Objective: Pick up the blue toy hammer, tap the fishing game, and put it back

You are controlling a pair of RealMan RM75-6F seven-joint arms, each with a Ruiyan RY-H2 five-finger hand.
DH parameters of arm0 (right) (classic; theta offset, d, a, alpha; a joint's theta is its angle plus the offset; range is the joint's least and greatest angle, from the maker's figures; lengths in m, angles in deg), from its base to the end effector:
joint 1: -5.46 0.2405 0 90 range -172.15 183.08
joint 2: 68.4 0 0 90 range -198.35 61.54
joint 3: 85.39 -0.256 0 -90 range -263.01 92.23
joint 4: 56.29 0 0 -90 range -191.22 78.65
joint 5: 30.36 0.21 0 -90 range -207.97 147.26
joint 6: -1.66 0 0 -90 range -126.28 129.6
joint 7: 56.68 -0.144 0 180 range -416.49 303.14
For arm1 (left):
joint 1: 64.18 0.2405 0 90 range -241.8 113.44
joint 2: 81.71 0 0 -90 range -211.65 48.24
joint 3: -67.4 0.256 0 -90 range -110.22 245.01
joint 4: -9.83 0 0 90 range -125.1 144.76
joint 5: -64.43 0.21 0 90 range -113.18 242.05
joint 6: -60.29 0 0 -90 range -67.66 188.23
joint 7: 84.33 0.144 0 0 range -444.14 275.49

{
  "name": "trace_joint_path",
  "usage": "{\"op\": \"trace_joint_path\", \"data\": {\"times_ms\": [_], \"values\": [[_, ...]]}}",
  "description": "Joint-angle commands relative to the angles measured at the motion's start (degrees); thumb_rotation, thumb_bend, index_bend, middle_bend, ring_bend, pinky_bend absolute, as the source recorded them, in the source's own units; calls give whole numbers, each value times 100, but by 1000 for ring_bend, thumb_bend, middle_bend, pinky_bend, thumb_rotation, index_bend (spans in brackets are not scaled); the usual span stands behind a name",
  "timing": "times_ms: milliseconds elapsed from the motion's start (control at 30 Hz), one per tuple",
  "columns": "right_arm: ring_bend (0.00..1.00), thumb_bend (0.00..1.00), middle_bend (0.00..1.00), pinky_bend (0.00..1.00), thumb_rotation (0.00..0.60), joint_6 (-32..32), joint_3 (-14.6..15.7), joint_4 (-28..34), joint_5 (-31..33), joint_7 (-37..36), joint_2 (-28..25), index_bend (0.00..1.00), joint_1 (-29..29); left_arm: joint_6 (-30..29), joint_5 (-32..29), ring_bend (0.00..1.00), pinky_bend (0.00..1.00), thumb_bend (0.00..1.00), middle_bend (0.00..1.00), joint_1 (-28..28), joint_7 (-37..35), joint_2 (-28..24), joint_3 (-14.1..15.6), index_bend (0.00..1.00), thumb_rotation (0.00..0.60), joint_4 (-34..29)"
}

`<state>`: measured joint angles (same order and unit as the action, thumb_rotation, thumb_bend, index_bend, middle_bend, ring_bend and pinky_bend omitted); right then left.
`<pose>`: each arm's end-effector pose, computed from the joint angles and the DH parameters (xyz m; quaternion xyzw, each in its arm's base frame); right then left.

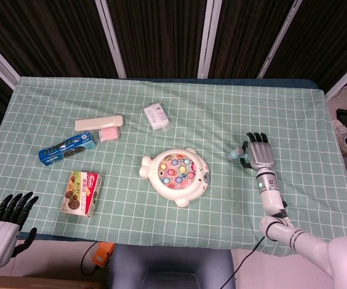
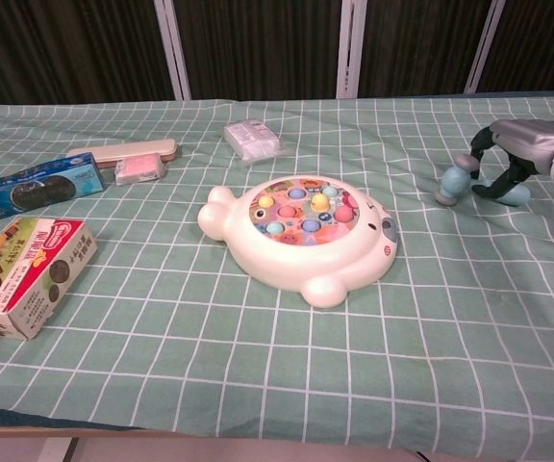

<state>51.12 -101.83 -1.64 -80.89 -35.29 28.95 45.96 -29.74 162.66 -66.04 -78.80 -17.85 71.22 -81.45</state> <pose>-0.2606 -0.4063 0.0045 0.6333 -0.4302 0.2691 0.5844 -0.2990 0.1380 0.1460 -0.6707 -0.3310 -0.3709 0.5505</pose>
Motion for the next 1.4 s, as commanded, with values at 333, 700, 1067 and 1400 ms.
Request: {"op": "trace_joint_path", "data": {"times_ms": [333,700,1067,1400], "values": [[137,541,240,191,600,-30,-1,-48,50,59,35,624,15,4,-11,0,19,413,52,0,-2,-2,-4,0,600,-3],[218,548,307,275,600,-12,-6,-157,93,105,100,712,13,-18,5,0,19,413,53,8,-27,-8,1,0,600,2],[558,549,509,606,600,78,13,-326,106,260,228,820,25,-20,6,0,18,414,53,7,-38,-6,-1,0,600,7],[668,550,601,705,600,105,-11,-494,121,341,362,886,22,-10,6,0,19,413,53,4,-34,-5,1,0,600,5]]}}
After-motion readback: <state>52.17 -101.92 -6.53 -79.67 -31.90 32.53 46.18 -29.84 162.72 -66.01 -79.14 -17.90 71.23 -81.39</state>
